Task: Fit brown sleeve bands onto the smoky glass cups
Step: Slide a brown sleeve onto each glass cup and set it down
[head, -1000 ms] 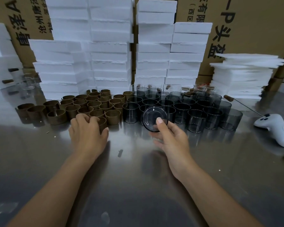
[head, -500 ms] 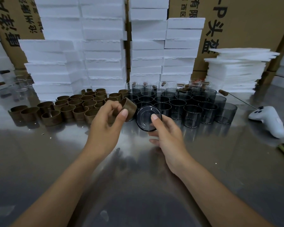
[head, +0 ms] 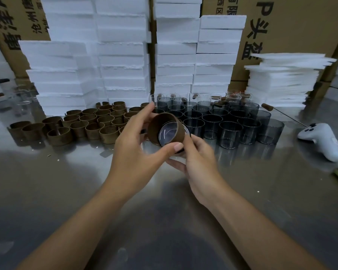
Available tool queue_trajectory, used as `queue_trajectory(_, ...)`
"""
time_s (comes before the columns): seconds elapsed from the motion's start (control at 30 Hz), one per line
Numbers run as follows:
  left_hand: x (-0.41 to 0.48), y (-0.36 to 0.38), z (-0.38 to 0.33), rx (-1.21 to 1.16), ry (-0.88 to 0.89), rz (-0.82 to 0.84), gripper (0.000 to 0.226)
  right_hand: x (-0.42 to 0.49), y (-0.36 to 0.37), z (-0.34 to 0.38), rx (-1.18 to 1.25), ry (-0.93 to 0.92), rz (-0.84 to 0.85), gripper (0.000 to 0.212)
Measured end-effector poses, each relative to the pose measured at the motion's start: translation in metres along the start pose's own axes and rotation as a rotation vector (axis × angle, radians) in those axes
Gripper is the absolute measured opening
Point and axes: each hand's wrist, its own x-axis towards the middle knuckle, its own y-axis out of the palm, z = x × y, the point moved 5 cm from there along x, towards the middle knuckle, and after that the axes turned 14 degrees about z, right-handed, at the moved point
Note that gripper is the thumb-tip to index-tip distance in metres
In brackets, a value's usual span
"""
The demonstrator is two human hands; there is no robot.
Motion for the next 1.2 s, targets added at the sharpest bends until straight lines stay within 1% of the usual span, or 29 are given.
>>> queue_trajectory(0.1,-0.001,0.003,0.0,0.0,-0.028,0.018,0.072,-0.001,0.003,0.002,0.089,0.003,0.068,0.031)
queue_trajectory(0.17,-0.001,0.003,-0.001,-0.056,-0.012,0.018,0.067,-0.002,0.006,0.003,0.141,0.011,0.122,0.024)
queue_trajectory(0.23,-0.002,0.004,-0.001,-0.104,0.005,0.019,0.063,-0.002,0.01,0.005,0.137,0.025,0.181,0.024)
queue_trajectory(0.27,-0.002,0.005,-0.001,-0.116,0.012,0.021,0.061,-0.002,0.011,0.005,0.133,0.034,0.199,0.028)
queue_trajectory(0.37,-0.003,0.006,0.003,-0.118,0.002,0.017,0.059,-0.002,0.011,0.006,0.128,0.054,0.23,0.055)
queue_trajectory(0.43,-0.003,0.007,0.004,-0.112,-0.005,0.018,0.06,-0.003,0.012,0.006,0.109,0.046,0.257,0.067)
queue_trajectory(0.63,-0.001,0.006,0.007,-0.106,-0.003,0.077,0.065,-0.004,0.014,0.003,0.181,0.051,0.291,0.074)
queue_trajectory(0.7,-0.001,0.006,0.008,-0.13,-0.003,0.093,0.067,-0.005,0.015,0.002,0.198,0.068,0.316,0.069)
queue_trajectory(0.8,-0.002,0.009,0.008,-0.153,0.003,0.12,0.068,-0.006,0.016,0.002,0.217,0.077,0.336,0.044)
queue_trajectory(0.87,-0.002,0.011,0.008,-0.158,-0.014,0.144,0.065,-0.006,0.016,0.002,0.255,0.076,0.329,0.032)
queue_trajectory(0.93,-0.003,0.013,0.008,-0.186,-0.041,0.184,0.061,-0.005,0.014,0.002,0.28,0.083,0.301,0.021)
queue_trajectory(1.0,-0.004,0.014,0.009,-0.23,-0.087,0.225,0.049,-0.004,0.013,0.001,0.279,0.094,0.264,0.007)
queue_trajectory(1.03,-0.004,0.014,0.01,-0.258,-0.104,0.235,0.044,-0.003,0.012,0.002,0.278,0.092,0.25,0.005)
queue_trajectory(1.1,-0.004,0.013,0.012,-0.31,-0.127,0.223,0.043,-0.004,0.011,0.003,0.278,0.085,0.233,0.006)
queue_trajectory(1.13,-0.003,0.013,0.013,-0.338,-0.143,0.21,0.047,-0.004,0.011,0.003,0.28,0.081,0.235,0.007)
queue_trajectory(1.2,0.0,0.012,0.017,-0.385,-0.191,0.175,0.068,-0.005,0.012,0.005,0.28,0.064,0.251,0.009)
